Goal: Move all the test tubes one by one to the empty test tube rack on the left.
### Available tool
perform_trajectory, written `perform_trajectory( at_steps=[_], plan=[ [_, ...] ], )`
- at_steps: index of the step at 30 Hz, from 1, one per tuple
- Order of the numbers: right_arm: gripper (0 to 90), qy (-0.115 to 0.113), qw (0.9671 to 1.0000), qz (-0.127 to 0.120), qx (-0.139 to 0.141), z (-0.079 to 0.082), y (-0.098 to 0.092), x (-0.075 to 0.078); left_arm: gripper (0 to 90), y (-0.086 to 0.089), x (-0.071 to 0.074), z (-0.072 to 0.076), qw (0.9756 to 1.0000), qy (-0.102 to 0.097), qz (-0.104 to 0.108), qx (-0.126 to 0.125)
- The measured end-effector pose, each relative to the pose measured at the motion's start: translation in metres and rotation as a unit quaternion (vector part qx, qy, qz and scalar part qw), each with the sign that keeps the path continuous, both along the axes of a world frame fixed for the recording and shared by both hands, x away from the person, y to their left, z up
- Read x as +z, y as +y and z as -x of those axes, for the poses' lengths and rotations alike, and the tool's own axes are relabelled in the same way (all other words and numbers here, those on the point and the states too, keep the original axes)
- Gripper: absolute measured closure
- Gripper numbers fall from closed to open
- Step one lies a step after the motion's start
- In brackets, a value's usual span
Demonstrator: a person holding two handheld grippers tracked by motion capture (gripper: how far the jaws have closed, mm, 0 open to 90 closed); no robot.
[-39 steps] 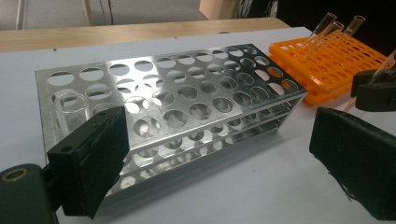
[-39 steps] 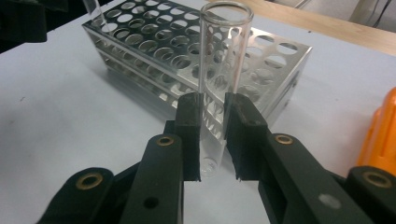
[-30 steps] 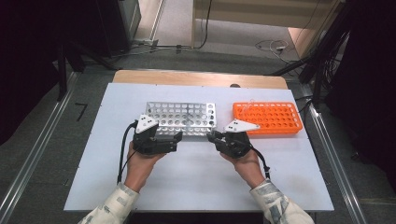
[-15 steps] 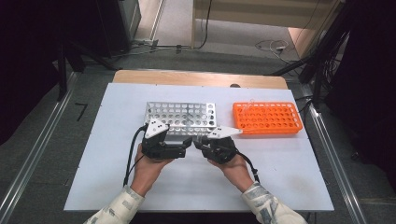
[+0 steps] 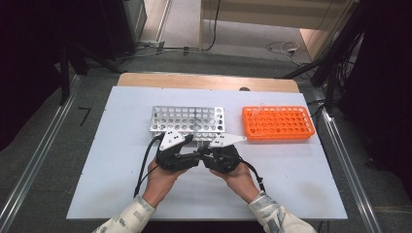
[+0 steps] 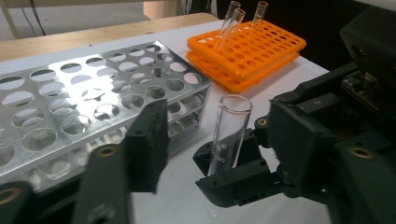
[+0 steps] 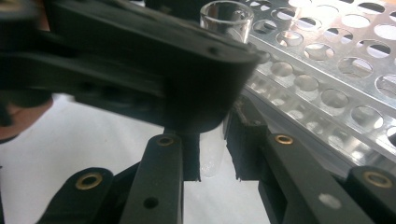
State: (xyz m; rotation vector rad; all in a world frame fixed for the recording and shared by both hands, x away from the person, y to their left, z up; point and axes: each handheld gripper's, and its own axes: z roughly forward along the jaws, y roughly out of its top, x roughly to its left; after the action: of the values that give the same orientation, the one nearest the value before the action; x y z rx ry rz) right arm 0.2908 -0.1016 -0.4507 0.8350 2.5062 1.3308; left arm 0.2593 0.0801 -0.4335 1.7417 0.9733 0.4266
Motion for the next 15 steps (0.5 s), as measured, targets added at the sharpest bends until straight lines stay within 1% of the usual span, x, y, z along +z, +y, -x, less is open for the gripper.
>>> perform_trajectory(
  at_steps=[3,6,11,15],
  plan=[
    [73.2,0.004,1.0,-0.001,0.002,0.0006,0.001,-0.0001,54.6,-0.0013,-0.0003,0.0009,0.9999,-0.004,-0.003,-0.01],
    [73.2,0.005,1.0,0.002,0.006,0.0008,0.0024,-0.0013,63.7,-0.002,-0.0007,0.0012,0.9998,-0.004,-0.008,-0.015],
    [73.2,0.006,1.0,0.002,0.006,0.0012,0.003,-0.0014,73.8,-0.0015,-0.001,0.0007,0.9999,-0.003,-0.008,-0.011],
    [73.0,0.006,1.0,0.001,0.007,0.0011,0.0031,-0.0016,74.9,-0.0012,-0.0008,0.0008,0.9999,-0.004,-0.012,-0.008]
  ],
)
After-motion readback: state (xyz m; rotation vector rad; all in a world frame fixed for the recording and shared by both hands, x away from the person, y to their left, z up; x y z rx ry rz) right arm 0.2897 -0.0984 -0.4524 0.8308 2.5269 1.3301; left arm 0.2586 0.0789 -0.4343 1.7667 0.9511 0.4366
